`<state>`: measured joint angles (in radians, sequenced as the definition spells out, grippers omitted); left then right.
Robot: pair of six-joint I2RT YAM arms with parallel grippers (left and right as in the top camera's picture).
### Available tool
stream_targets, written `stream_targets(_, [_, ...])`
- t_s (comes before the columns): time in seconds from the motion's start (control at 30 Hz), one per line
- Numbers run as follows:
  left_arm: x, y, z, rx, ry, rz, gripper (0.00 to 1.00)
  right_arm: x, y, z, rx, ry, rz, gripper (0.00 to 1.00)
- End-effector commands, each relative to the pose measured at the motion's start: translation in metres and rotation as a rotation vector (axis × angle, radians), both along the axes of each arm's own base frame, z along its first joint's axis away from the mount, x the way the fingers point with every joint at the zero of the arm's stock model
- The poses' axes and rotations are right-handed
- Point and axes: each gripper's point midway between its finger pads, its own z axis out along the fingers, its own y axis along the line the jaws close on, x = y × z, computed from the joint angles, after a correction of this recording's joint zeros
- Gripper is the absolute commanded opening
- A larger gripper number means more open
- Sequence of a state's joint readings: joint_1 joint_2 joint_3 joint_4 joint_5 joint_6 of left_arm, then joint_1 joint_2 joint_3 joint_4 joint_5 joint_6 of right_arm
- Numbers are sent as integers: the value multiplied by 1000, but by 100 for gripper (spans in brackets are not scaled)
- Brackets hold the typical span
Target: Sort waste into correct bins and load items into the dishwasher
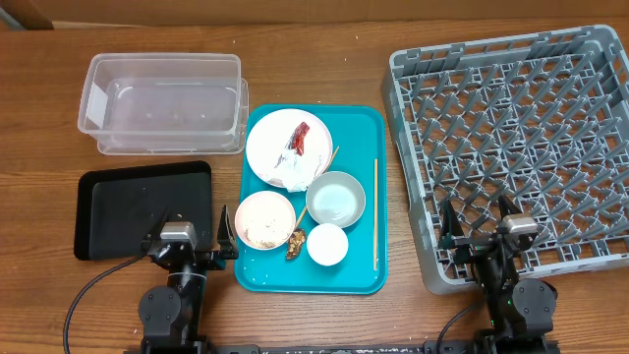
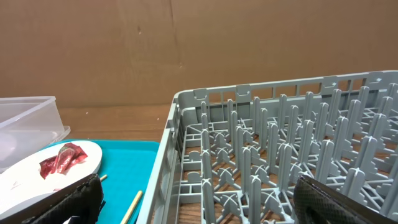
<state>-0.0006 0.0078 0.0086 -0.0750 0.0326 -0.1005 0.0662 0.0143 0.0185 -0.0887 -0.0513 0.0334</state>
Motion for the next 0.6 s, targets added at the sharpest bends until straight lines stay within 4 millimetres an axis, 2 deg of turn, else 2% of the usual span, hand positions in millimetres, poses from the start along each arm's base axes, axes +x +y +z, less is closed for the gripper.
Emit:
stream_targets(0.0, [0, -2, -3, 11, 8, -10, 100, 0, 0, -1, 4, -7, -2, 100])
stream_targets(0.27, [0, -3, -3, 3, 8, -11, 100, 0, 0, -1, 4, -7, -2, 100])
stream_targets(0.43, [0, -2, -2, -84, 9, 0, 100, 0, 0, -1, 5, -7, -3, 100])
stream_targets(0.57, [0, -3, 5, -143, -2, -7, 100, 0, -4, 1, 103, 5, -27, 100])
